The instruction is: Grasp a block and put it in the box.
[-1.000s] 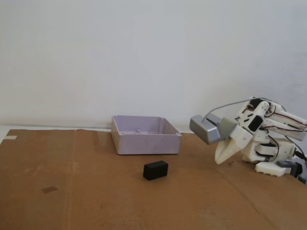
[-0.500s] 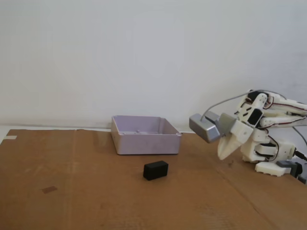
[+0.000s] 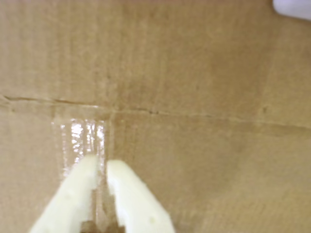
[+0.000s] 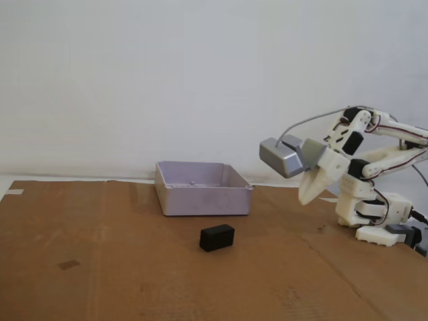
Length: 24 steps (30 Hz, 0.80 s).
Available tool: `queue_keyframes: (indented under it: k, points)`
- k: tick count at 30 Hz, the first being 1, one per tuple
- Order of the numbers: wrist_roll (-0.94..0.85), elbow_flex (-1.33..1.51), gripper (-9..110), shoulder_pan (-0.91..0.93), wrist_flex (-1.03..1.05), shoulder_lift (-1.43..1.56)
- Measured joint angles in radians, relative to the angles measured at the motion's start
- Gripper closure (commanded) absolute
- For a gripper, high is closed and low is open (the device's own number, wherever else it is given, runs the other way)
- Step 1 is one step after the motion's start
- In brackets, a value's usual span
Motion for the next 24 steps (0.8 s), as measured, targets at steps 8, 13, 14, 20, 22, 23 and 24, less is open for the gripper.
queue_keyframes:
  k: [8, 13, 14, 20, 22, 23, 24]
  points:
    - [0.0, -0.13, 101, 0.0, 0.0, -0.169]
    - [0.0, -0.221, 101, 0.0, 0.0, -0.279]
    - [0.0, -0.244, 101, 0.0, 0.0, -0.302]
    - [0.0, -0.356, 101, 0.0, 0.0, -0.42]
    - [0.0, -0.391, 101, 0.0, 0.0, -0.453]
    - [0.0, -0.408, 101, 0.0, 0.0, -0.468]
    - [0.0, -0.42, 101, 0.0, 0.0, -0.483]
